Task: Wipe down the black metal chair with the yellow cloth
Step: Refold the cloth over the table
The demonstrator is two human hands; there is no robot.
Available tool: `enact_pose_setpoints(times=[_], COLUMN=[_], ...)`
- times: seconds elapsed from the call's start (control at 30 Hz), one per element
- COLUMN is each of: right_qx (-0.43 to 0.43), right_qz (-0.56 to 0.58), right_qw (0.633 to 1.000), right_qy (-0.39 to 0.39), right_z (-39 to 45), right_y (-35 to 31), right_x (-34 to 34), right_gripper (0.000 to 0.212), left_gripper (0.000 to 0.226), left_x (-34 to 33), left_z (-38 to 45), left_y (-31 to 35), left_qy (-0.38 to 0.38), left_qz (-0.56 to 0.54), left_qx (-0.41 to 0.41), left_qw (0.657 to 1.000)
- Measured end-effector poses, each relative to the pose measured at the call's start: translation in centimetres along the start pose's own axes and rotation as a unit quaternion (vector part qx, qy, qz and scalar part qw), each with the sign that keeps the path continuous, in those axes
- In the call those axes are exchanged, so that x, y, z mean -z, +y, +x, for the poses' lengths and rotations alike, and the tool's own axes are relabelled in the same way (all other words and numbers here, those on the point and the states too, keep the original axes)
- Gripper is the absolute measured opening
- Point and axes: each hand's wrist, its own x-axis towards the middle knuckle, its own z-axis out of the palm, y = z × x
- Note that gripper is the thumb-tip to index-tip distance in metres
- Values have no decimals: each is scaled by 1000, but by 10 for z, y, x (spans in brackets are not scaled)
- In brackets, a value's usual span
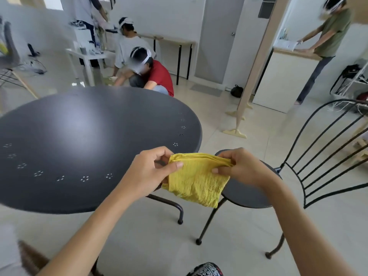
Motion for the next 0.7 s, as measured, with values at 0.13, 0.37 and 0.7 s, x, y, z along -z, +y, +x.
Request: enact_pose_setpoints(times=[0.13, 0.37, 0.7], right_qx=[42, 72, 109], right_qz=[-18, 2, 14], right_qw=[998, 997, 988], right_qy=[-46, -35, 112], right_z=[26, 94, 137], right_y=[-35, -94, -108], right_x=[-1, -12, -79], right_gripper=[2, 14, 20], left_gripper=[12, 3, 20], left_x=[44, 119, 151], left_z=[-3, 22, 27], left_y=[6, 6, -43], left_qy=[-2, 62, 159], left_qz=[37, 99, 172], left_qx=[-4, -9, 15], left_qw=[999, 993, 972])
